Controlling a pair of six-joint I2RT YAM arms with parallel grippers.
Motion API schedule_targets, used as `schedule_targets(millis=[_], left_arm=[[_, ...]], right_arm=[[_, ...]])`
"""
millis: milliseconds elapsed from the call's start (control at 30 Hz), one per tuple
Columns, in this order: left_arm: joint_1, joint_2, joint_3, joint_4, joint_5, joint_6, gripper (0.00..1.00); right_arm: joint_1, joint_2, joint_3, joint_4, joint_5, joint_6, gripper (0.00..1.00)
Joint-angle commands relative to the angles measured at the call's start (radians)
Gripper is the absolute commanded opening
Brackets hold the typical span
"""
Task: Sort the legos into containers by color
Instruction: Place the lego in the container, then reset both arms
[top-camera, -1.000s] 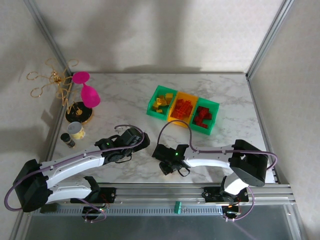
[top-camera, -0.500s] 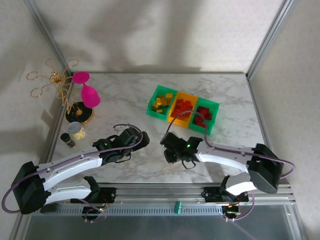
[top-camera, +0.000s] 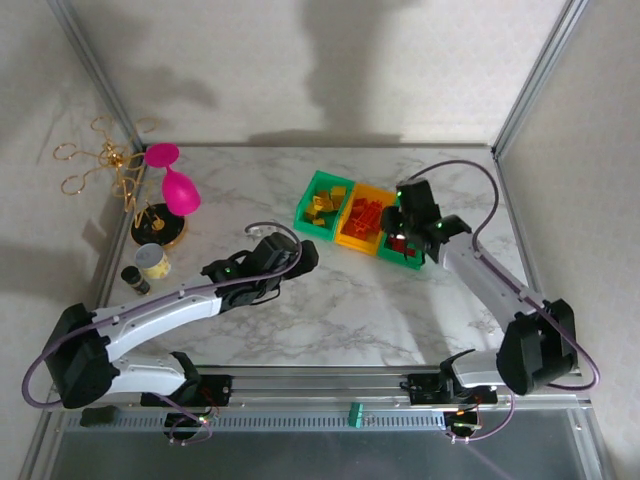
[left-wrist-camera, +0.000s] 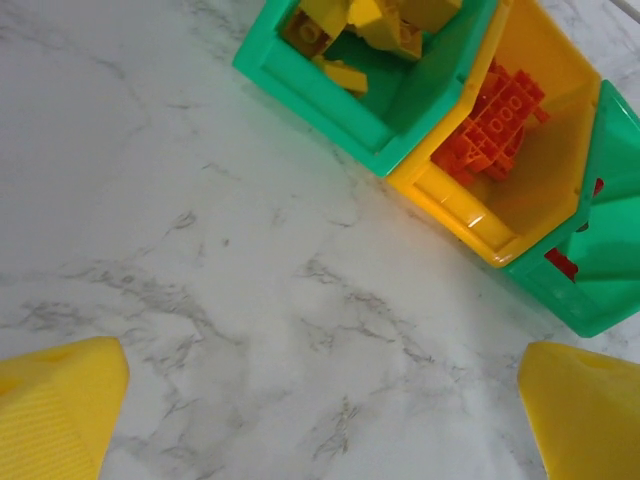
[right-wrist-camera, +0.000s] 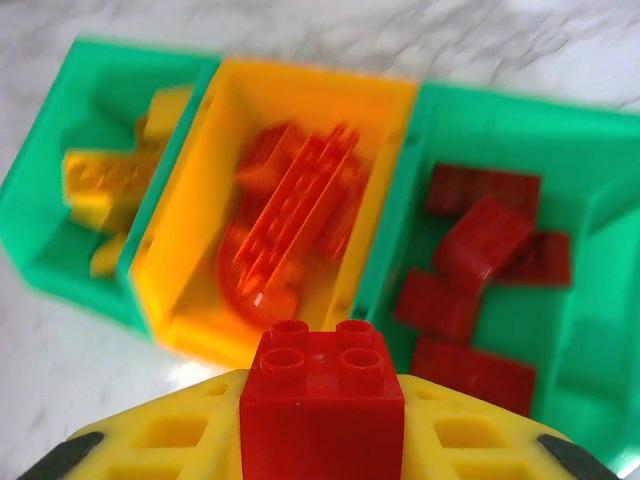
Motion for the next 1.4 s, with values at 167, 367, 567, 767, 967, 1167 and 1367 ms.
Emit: schedule_targets(millis=[167,367,567,767,967,1167,1367], left_arm=[[0.021,0.031,0.02,0.092,-0.048,0.071,1.0],[0.051,0.023,-0.008,0.099,-0.043,0.073,1.0],[0.075,-0.014,-0.027,0.099,-0.088,0.094,1.0],[0.153,-0.151,-0.11,0.164,-0.265,0.103,1.0],[0.285,-0.264,-0.252,0.24,-0.623,0.169,1.0],[0.471,-0.351,-0.484,0.57,-0.75,0.378,1.0],[0.688,-0.285,-0.633,0.937,-0.488,0.547,1.0]], right_arm=[[-0.133,0.237,0.086,0.13,0.034,-0.036,0.34],[-0.163,0.319,0.152,0.129,0.056,-0.039,0.52],[-0.166,0.207,0.137,0.147,0.096,-0.057,0.82],[-0.251,-0.017,-0.065,0.293,0.239,0.002,0.98],[-0.344,-0.174,-0.419,0.612,0.424,-0.033,0.99],[-0.381,-0.172,-0.687,1.004,0.511,-0.131,0.99],[-0.42,-0.009,-0.758,1.308,0.35,-0.218,0.98]])
